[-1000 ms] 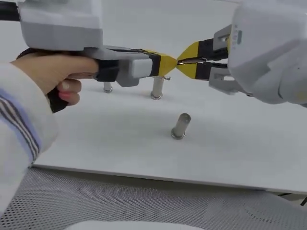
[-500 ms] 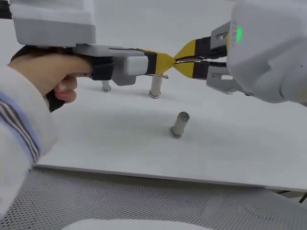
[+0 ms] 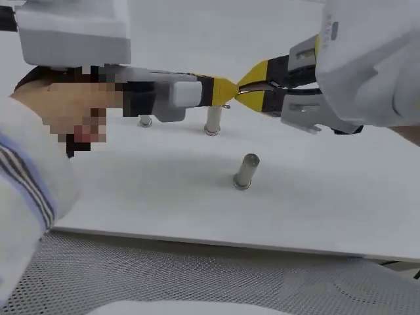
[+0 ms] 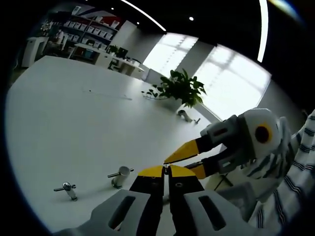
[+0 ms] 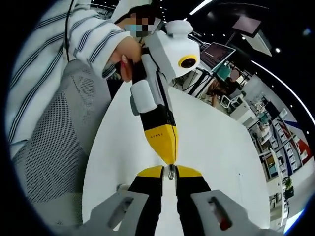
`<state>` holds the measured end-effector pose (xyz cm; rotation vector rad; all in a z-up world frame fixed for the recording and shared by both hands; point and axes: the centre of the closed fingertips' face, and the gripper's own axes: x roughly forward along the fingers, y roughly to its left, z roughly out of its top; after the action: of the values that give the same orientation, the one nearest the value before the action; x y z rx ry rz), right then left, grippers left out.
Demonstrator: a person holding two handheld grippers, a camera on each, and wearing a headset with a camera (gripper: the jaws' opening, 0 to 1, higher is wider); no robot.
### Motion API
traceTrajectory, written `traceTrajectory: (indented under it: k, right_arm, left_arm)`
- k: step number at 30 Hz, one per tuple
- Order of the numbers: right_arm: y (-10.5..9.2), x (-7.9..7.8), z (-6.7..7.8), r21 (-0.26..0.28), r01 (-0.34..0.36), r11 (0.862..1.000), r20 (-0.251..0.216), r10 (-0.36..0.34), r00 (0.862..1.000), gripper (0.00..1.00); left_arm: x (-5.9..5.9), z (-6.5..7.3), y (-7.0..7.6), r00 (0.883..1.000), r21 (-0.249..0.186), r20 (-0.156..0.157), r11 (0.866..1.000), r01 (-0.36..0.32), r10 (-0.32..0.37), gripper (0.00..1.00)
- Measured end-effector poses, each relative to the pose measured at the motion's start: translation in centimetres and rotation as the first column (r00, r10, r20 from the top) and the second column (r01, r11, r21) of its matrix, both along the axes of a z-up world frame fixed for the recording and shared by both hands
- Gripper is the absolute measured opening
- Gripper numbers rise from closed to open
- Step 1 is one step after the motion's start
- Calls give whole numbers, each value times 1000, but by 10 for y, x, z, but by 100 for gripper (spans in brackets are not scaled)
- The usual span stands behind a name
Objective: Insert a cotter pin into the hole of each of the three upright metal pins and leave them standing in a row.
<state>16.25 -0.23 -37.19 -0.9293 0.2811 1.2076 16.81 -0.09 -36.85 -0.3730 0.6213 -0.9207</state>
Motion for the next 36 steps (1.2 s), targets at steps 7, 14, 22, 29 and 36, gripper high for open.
traceTrajectory:
  k: [7,14,22,29,36]
  right_arm:
    - [-6,1,-5,23,35,999,-93,-33,995,8]
    - [-10,-6,-10,87,73,994,-285,-46,957,10]
    - [-10,-17,-9,143,87,986,-401,-22,916,11]
    - [0,-24,0,213,92,973,-472,20,881,9]
    - [4,-30,1,218,69,973,-483,46,874,7]
  left_arm:
    - [-5,-3,7,1000,11,0,1000,11,-11,0]
    - [-9,0,13,994,56,94,997,55,-60,0]
    - [-17,16,11,943,101,290,985,139,-163,0]
    - [-30,25,6,881,153,394,964,217,-260,0]
    - [-36,26,1,856,163,419,952,258,-303,0]
